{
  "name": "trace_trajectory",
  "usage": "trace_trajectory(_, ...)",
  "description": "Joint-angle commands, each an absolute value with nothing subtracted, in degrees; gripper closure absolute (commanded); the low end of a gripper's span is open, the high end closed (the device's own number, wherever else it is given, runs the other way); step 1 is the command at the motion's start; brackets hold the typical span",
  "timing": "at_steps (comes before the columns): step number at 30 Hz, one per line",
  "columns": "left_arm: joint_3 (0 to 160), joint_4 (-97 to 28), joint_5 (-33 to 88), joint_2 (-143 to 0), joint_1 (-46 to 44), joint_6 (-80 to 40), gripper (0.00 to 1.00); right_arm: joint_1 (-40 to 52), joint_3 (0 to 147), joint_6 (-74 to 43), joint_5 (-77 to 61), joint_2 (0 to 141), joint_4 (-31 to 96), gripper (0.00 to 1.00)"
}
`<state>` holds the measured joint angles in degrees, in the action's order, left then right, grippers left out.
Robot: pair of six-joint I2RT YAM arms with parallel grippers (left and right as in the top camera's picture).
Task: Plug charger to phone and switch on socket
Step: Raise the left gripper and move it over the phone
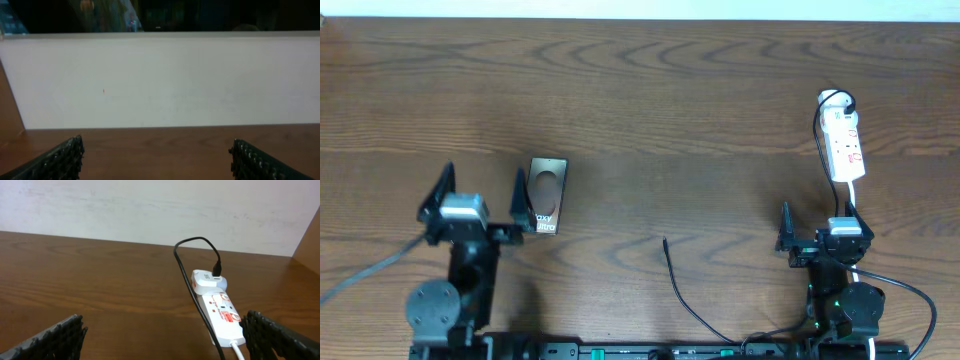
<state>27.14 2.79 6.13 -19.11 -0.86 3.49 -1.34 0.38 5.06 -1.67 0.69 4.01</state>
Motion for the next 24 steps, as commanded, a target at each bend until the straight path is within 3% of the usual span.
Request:
trace_trajectory(1, 35.05, 2.28, 6.87, -25.87, -1.06, 4.29, 0.08, -0.23, 0.32, 5.65, -1.80, 0.38, 4.25, 0.01)
trace_trajectory(18, 92.86, -47.00, 2.11, -73.76, -0.99, 4.23, 0.08, -0.23, 0.32, 5.65, -1.80, 0.38, 4.25, 0.01)
trace_trajectory(24, 100.64, -59.96, 2.33, -87.00, -0.99, 4.23, 0.08, -0.23, 0.32, 5.65, -1.80, 0.38, 4.25, 0.01)
